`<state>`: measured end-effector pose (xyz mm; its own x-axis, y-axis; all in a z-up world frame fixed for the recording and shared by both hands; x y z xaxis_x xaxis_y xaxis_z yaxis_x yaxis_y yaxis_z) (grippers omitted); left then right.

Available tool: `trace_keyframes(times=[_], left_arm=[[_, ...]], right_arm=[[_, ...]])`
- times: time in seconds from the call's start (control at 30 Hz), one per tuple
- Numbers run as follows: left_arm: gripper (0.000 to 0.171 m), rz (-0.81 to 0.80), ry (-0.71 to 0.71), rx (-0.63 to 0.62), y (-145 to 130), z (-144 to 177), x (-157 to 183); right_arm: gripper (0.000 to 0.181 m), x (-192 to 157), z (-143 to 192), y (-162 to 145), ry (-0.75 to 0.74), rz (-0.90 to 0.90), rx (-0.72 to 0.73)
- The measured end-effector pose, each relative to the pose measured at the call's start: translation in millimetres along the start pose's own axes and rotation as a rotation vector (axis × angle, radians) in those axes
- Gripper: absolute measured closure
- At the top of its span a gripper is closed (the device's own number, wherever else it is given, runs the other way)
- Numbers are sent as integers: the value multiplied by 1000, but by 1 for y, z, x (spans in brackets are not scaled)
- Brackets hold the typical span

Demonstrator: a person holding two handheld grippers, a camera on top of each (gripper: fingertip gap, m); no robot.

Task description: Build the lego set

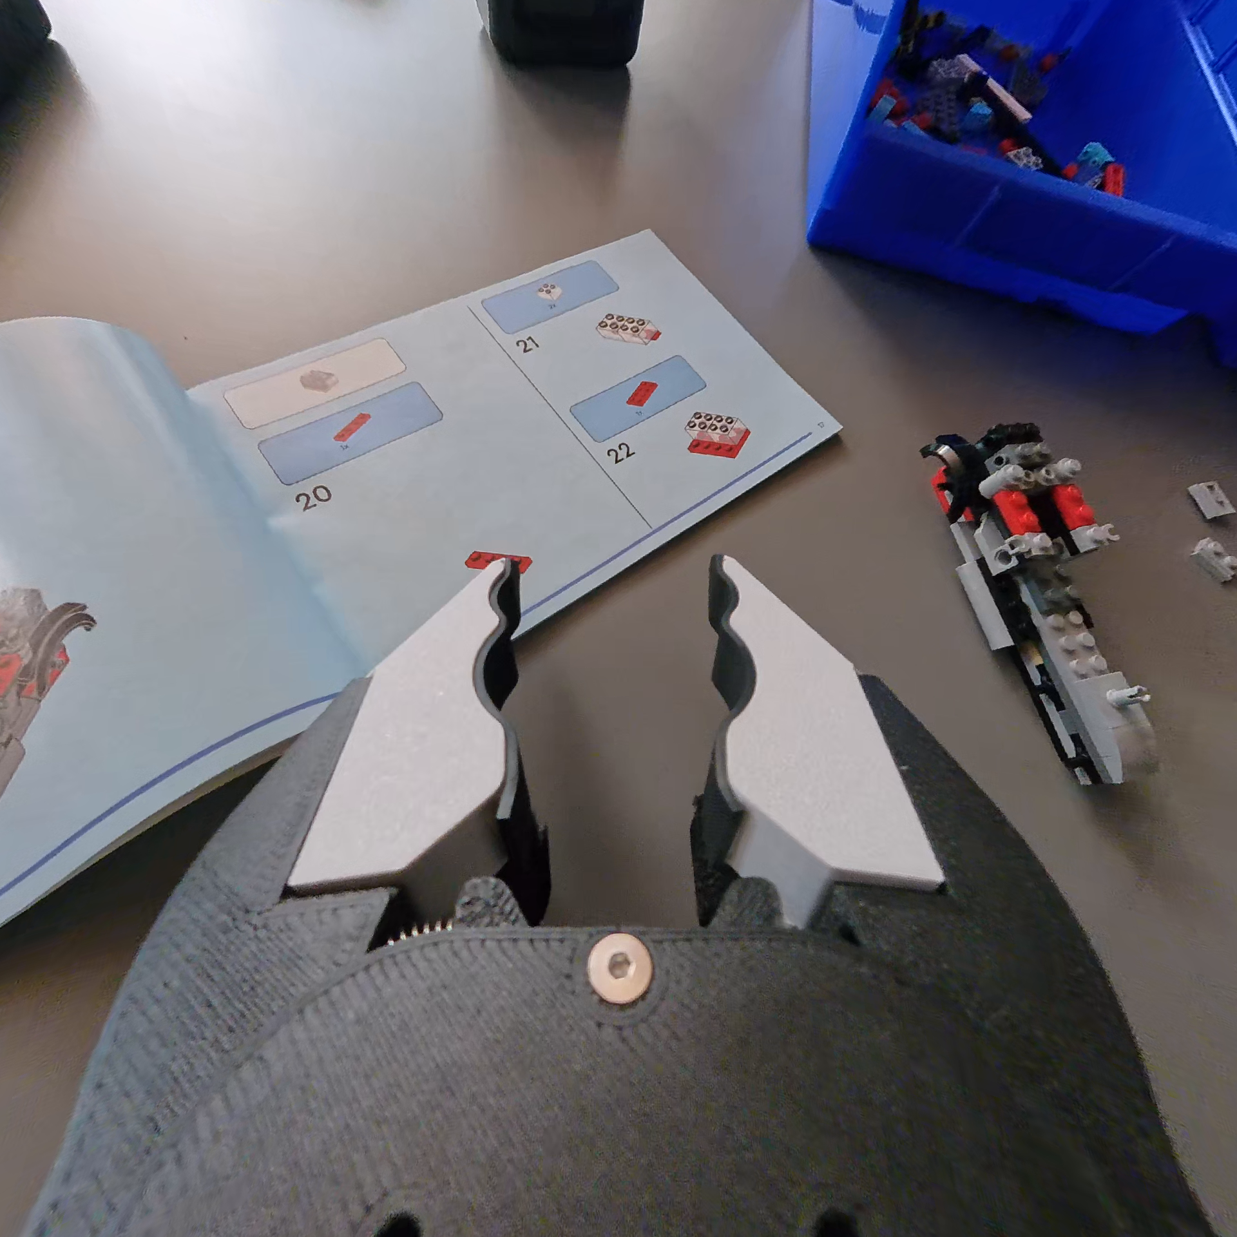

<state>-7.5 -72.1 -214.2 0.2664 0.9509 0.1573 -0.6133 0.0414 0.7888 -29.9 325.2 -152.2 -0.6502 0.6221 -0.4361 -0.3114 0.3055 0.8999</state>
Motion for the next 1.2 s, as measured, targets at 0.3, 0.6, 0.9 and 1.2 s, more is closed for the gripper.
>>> trace_keyframes(times=[0.3,0.6,0.9,1.2], left_arm=[[114,-3,10,-10,-1,-1,0],[115,-4,5,-10,-1,-1,0],[115,-29,26,-12,-1,-1,1],[114,-75,56,-22,-2,-2,4]], right_arm=[[158,1,2,2,1,-11,21],[159,3,3,2,-4,-23,22],[167,1,-1,-1,2,-20,-9],[167,-7,5,-3,50,-28,-4]])
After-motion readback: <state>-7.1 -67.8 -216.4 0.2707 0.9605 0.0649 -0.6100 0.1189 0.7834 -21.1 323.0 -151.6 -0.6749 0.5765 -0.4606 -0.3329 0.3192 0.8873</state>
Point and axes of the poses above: each gripper's, where its closed fingertips meet, z back along the fingers, y out of its top, x = y × z across the jaws, the point moved 4 cm from there along z, back along the fingers, and after that the axes turned 1 degree about -x, right-handed, at the moved point
